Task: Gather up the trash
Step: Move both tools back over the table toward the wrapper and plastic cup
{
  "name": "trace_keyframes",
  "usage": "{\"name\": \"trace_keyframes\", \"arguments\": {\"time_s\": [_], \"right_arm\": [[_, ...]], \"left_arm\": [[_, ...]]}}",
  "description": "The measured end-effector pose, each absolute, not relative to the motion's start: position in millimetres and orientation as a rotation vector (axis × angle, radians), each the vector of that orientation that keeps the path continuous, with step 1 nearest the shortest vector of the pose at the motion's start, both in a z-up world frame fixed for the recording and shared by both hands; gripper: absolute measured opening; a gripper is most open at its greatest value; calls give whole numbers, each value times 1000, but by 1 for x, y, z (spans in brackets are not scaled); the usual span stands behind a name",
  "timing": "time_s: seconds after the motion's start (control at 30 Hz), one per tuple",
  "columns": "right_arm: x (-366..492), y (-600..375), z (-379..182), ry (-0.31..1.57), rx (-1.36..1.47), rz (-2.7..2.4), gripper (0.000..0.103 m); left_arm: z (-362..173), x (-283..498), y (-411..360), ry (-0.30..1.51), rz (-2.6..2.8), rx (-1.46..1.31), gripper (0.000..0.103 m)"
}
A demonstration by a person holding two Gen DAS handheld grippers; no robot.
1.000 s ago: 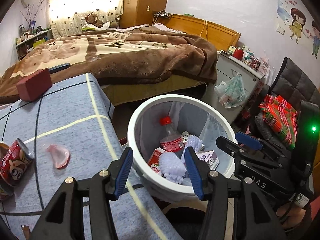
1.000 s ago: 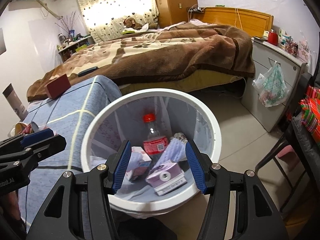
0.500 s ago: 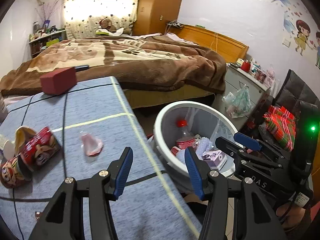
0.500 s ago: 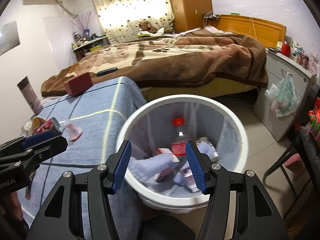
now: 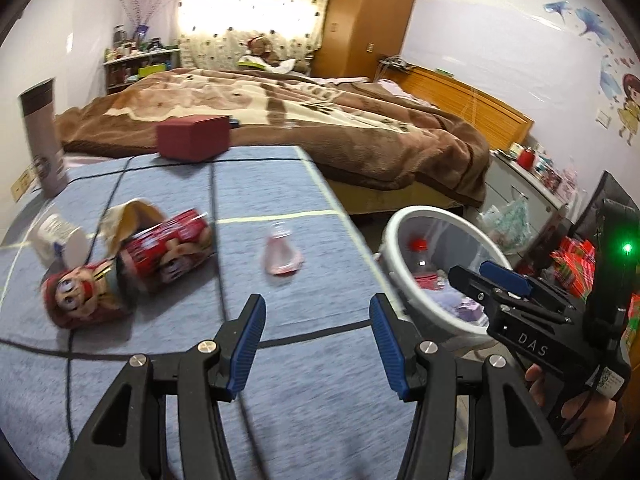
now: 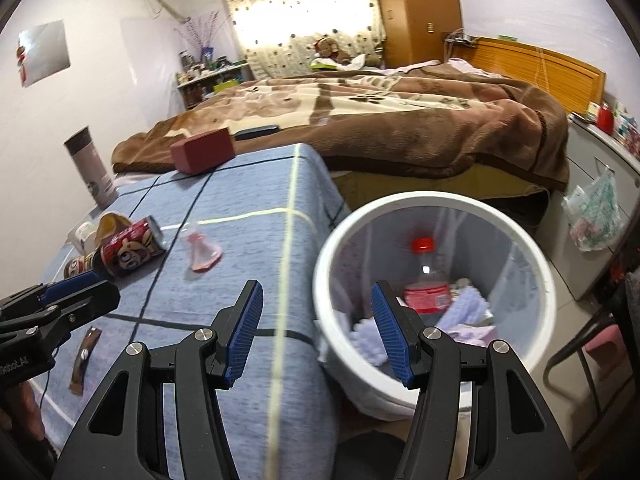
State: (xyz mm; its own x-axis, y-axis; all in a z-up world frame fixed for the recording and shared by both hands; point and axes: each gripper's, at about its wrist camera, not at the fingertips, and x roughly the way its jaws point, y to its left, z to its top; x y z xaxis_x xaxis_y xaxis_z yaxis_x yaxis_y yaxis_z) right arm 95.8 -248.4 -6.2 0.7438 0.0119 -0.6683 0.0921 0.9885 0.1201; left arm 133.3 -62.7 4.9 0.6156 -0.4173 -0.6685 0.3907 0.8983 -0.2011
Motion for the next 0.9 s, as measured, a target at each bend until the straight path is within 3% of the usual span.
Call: {"name": "trace_keyframes", "arguments": {"time_s": [0.53,0.9], "right_arm": [[133,-189,-17,790,48,128,58],[158,-172,-23,829,-18,178,58]], "left_arm": [[-35,120,26,850,-284,-94,58],[-57,103,45,899,-221,-60,58]]}}
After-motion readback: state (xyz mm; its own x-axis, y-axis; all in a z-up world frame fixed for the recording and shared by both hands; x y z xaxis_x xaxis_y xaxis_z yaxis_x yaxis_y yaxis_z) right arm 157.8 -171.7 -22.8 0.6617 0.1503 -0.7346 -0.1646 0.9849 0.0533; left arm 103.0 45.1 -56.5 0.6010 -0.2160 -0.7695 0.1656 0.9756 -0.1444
